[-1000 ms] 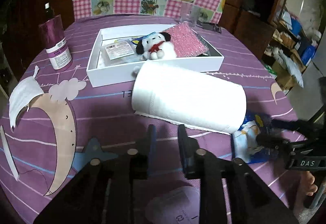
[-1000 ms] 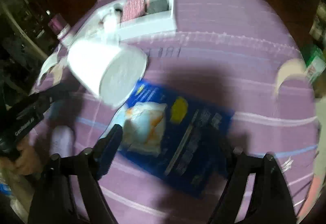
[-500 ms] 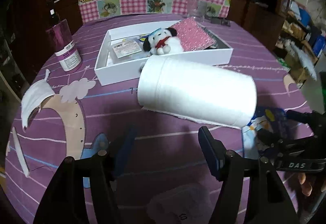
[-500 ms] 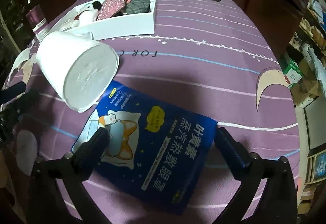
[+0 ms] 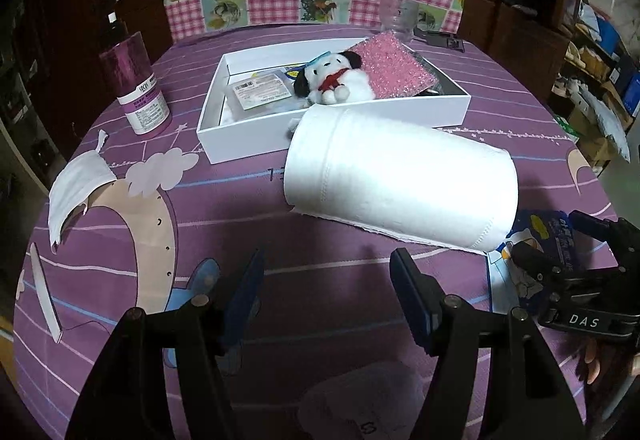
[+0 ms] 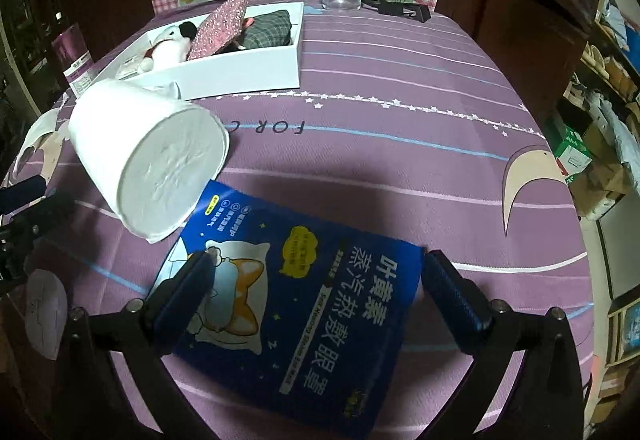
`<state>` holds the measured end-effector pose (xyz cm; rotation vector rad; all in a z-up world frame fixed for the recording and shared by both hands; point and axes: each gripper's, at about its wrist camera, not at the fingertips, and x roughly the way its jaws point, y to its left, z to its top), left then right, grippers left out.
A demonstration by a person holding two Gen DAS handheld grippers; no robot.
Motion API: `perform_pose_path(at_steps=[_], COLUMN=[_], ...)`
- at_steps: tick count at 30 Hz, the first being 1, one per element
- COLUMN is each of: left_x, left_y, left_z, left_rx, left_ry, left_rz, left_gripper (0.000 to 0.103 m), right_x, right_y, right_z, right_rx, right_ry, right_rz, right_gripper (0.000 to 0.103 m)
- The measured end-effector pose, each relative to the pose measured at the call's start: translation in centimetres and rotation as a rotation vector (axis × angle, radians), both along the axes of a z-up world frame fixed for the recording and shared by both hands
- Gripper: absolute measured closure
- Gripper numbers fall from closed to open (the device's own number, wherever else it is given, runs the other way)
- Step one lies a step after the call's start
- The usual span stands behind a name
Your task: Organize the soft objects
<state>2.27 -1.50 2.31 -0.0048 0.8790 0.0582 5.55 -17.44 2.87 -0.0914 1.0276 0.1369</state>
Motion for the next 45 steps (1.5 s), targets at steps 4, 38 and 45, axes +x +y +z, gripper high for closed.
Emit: perform_pose_path(at_steps=[4,38,45], left_x=[0.0,-0.28,-0.25], left_y=[0.02,-0.12,-0.11], left_z=[-0.02,-0.05,-0.12], left_rx=[0.0,0.01,0.013], left_ry=[0.001,0.01,0.012], left_rz=[0.0,0.002,0.003], left_gripper=[0.037,0.037,0.037], right_x=[-0.02,0.05,0.09], right_y=[0.02,-0.05,-0.06], right_z=[0.0,-0.06,-0.1], right_rx=[0.0,0.001,0.001], right_ry=[0.0,0.0,-0.001], right_rz=[0.0,0.011,0.011], right_gripper=[0.0,0.0,0.0])
